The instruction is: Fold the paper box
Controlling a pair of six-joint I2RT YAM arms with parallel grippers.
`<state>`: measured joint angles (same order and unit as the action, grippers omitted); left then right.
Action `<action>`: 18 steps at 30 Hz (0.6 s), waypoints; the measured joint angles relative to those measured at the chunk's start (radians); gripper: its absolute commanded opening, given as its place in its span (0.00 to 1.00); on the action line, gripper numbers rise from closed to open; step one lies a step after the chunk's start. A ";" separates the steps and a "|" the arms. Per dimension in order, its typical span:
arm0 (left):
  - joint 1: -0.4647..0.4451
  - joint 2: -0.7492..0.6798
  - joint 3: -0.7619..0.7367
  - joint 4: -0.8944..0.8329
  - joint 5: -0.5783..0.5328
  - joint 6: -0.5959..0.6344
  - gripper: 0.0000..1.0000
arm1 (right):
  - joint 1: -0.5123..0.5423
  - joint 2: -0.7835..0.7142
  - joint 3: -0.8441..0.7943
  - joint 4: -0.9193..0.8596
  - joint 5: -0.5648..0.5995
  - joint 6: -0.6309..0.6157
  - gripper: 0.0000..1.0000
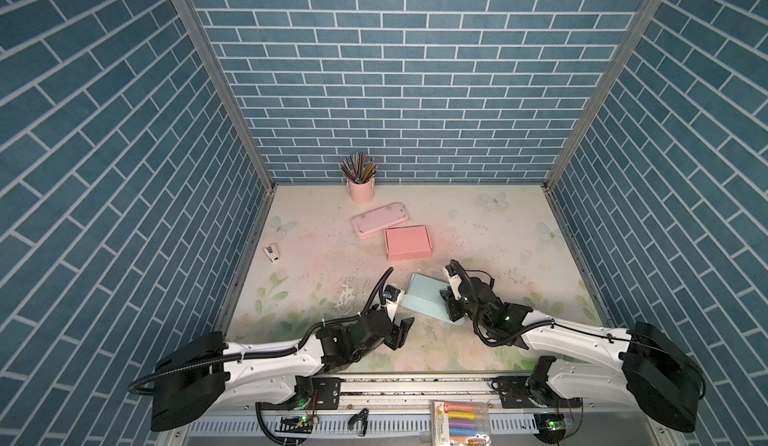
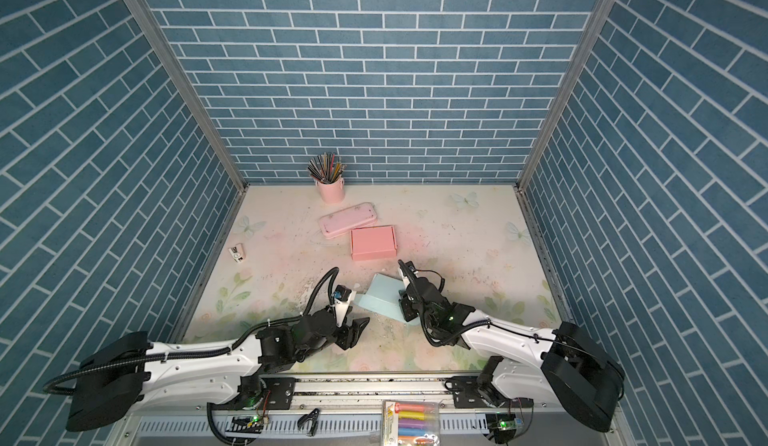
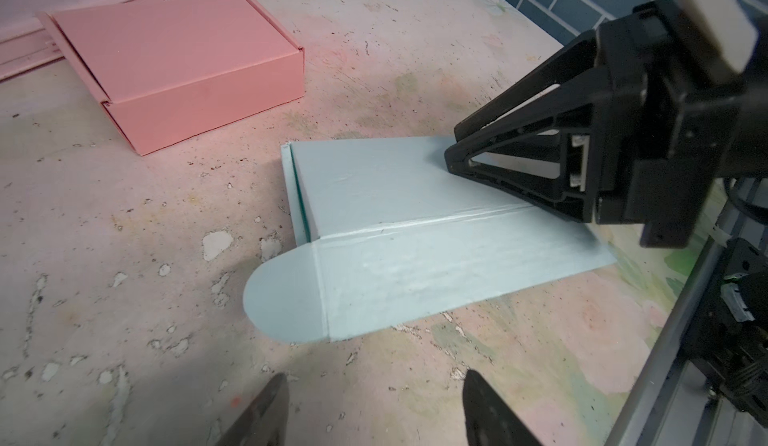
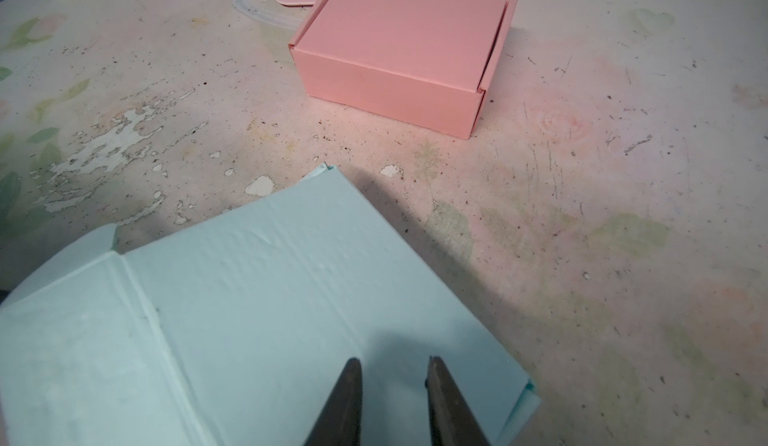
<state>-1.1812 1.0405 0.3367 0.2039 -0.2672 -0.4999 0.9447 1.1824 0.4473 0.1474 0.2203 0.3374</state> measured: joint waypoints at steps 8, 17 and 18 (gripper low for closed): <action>0.112 -0.081 0.104 -0.084 0.092 -0.006 0.67 | 0.000 -0.005 -0.010 0.001 0.001 0.001 0.29; 0.362 0.040 0.222 -0.089 0.319 -0.058 0.66 | 0.000 -0.019 -0.012 -0.005 0.001 0.003 0.29; 0.373 0.075 0.248 -0.089 0.343 -0.061 0.65 | 0.000 -0.020 -0.012 -0.006 0.001 0.003 0.29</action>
<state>-0.8082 1.1152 0.5842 0.1146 0.0753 -0.5610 0.9447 1.1625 0.4355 0.1417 0.2211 0.3408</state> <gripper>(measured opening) 0.661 0.288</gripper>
